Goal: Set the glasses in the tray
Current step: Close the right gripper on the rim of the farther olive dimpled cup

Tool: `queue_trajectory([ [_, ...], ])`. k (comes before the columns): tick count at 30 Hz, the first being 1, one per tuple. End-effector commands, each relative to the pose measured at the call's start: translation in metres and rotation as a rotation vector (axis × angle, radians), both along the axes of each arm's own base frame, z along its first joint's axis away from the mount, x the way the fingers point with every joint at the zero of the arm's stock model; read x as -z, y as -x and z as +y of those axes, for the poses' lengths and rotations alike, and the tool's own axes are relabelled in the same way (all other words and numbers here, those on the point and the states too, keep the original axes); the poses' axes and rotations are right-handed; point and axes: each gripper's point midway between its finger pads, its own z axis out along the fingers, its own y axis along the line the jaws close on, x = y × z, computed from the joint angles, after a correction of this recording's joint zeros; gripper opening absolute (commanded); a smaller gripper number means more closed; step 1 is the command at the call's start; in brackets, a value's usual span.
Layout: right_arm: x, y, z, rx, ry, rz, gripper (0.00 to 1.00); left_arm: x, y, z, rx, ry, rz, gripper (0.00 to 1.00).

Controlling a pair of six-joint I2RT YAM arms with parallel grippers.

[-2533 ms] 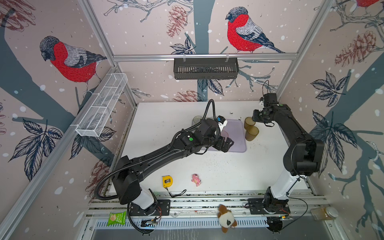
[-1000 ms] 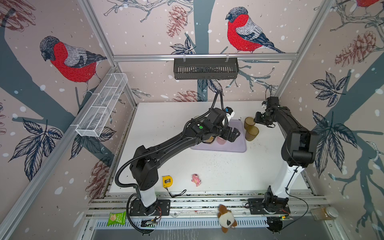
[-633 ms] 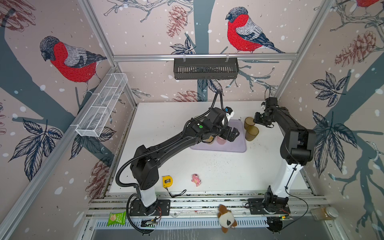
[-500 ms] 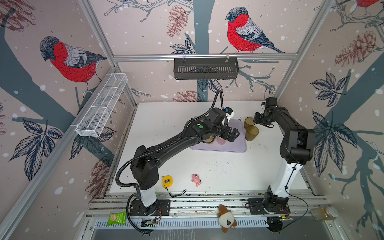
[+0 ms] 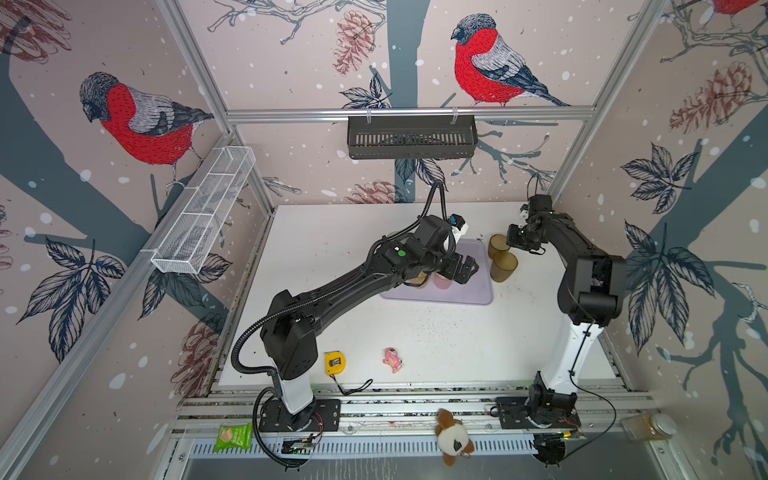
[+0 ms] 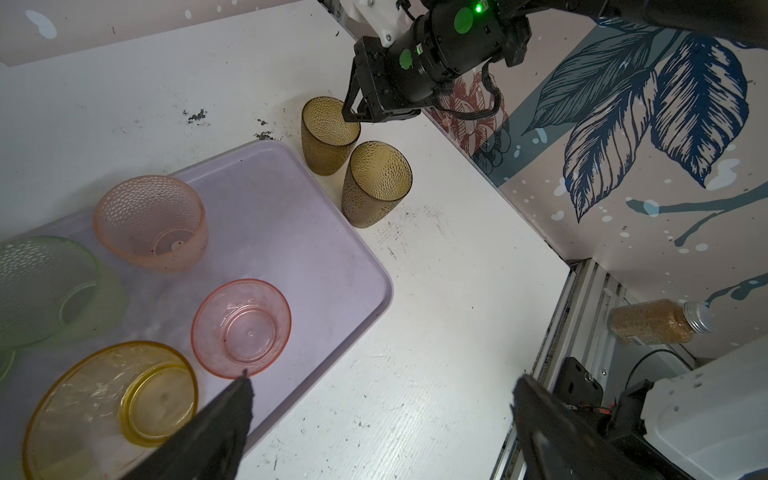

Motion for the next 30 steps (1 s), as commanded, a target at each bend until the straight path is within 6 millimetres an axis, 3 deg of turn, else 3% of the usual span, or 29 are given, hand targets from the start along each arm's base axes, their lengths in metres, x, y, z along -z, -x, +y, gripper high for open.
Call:
queue_trajectory([
  [1,-0.0025,-0.0049,0.0033,0.002,-0.012,-0.014,0.27,-0.0043,0.0011,-0.0007,0.017,0.01,-0.007,0.97],
  [30,0.0027,-0.013,0.0089,-0.013,-0.019,-0.008,0.1,-0.0092,0.0,0.0048,-0.005,0.02,-0.011,0.97],
])
